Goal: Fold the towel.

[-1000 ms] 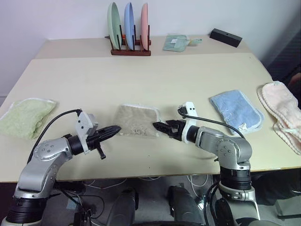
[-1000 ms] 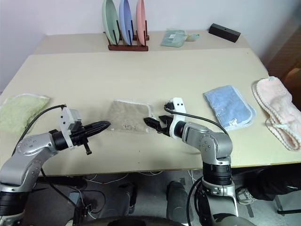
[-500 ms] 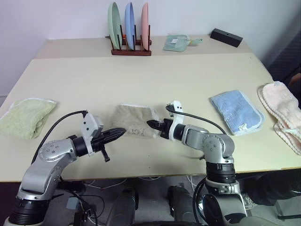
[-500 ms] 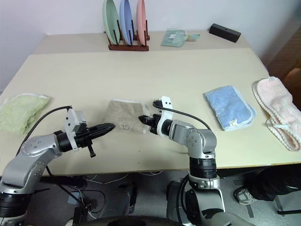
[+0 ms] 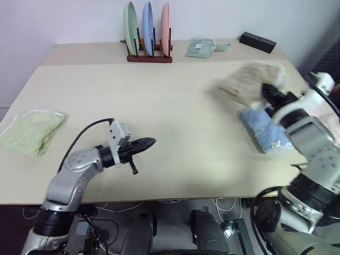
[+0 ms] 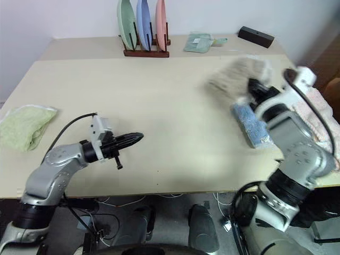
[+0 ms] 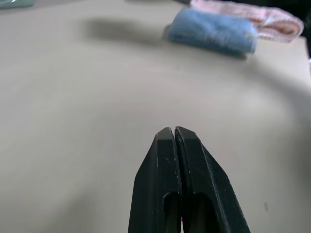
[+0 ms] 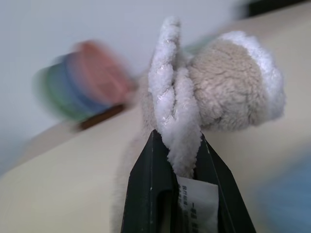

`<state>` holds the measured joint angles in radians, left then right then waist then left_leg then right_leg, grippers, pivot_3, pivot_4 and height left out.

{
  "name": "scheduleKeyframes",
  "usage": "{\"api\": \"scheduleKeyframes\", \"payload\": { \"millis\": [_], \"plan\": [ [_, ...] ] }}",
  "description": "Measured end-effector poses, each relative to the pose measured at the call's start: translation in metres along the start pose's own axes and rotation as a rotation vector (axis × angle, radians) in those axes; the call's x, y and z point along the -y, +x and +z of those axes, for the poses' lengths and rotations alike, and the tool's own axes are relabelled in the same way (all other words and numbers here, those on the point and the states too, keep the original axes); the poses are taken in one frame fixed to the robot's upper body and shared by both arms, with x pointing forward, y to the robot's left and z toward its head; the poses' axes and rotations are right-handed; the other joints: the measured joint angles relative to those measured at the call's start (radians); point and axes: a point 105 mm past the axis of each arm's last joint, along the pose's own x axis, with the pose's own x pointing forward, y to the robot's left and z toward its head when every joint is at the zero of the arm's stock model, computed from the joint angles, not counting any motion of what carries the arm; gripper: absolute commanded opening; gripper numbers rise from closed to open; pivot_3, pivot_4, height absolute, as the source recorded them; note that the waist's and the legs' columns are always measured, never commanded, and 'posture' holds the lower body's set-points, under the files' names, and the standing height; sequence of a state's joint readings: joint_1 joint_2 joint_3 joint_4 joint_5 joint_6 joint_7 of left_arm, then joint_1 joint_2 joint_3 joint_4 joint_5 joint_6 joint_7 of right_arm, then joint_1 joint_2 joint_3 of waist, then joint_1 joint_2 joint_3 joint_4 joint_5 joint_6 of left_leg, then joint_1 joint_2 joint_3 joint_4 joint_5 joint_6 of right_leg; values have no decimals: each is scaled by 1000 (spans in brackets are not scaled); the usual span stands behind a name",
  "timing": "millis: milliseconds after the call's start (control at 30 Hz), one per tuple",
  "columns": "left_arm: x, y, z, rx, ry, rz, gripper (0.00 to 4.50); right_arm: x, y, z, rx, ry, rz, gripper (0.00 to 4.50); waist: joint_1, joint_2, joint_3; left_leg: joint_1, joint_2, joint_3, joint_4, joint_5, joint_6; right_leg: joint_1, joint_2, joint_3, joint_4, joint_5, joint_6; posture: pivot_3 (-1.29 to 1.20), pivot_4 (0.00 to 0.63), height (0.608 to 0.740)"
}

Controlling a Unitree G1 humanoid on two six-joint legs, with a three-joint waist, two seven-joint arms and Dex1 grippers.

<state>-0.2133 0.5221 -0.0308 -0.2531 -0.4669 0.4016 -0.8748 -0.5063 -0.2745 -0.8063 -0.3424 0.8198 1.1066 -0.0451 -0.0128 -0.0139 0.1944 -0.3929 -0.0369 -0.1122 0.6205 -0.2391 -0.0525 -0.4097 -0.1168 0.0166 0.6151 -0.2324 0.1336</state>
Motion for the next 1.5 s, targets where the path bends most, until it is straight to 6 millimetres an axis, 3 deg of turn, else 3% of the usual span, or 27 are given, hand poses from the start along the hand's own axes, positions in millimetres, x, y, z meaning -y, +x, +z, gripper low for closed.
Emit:
{"api": "scheduleKeyframes", "payload": {
  "millis": [133, 333, 433, 567, 767, 900, 967, 1033, 1167, 1300, 1500],
  "plan": [
    [3, 11, 1, 16, -4, -41, 0, 66, -36, -21, -55, 55, -259, 72, -8, 2, 0, 1, 0, 2, 0, 0, 0, 0, 0, 2, 0, 0, 0, 0, 150, 740],
    [7, 16, -6, -2, -9, -78, 0, 88, -53, -38, -111, 89, -345, 72, -21, 6, 0, 1, 0, 2, 1, 0, 1, 1, 0, 2, 0, -1, -1, 0, 150, 740],
    [7, 16, -7, -7, -7, -76, 0, 88, -53, -35, -95, 97, -338, 921, -21, 6, 0, 1, 0, 2, 1, 0, 1, 1, 0, 2, 0, 0, 0, 0, 150, 740],
    [7, 16, -8, -7, -5, -74, 0, 88, -56, -12, -16, 29, -340, 2757, -19, 6, 0, 1, 0, 2, 1, 0, 1, 1, 0, 3, 0, 0, 0, 0, 150, 740],
    [-3, 16, -15, -5, -10, -11, 0, 85, -71, 31, 99, -213, -359, 2757, -2, 6, 0, 1, 0, 3, 2, 0, 1, 1, 0, 2, 0, -1, 0, 0, 150, 740],
    [-46, 3, -21, -14, 49, 204, 0, 74, -75, 64, 199, -354, -318, 2757, -3, 6, 0, 1, 0, 3, 2, 0, 1, 1, 0, 2, 0, -1, 0, 0, 150, 740],
    [-62, -10, -27, -30, 58, 283, 0, 56, -70, 66, 173, -488, -226, 2757, -7, 6, 0, 1, 0, 3, 1, 0, 1, 1, 0, 2, 0, -1, 1, 0, 150, 740],
    [-70, -21, -30, -46, 77, 326, 0, 25, -55, 47, 71, -677, -56, 2757, -10, 6, 0, 1, 0, 3, 1, 0, 1, 1, 0, 3, 0, -1, 1, 0, 150, 740],
    [-76, -37, -29, -57, 111, 373, 0, -18, -34, -13, -97, -809, 250, 2757, -3, 5, 0, 1, 0, 2, 2, 0, 1, 1, 0, 2, -1, -1, 1, 0, 150, 740],
    [-72, -53, -36, -74, 108, 411, 0, -31, -21, -46, -182, -836, 396, 2757, 2, 4, 1, -1, -1, 3, 3, 0, 1, 1, -1, 2, -3, -1, 1, 0, 150, 740],
    [-61, -53, -28, -59, 119, 402, 0, -38, -15, -81, -273, -791, 535, 2757, 3, 3, 1, -1, -1, 1, 3, 0, 1, 1, -1, 1, -2, -1, 1, 0, 150, 740]
  ]
}}
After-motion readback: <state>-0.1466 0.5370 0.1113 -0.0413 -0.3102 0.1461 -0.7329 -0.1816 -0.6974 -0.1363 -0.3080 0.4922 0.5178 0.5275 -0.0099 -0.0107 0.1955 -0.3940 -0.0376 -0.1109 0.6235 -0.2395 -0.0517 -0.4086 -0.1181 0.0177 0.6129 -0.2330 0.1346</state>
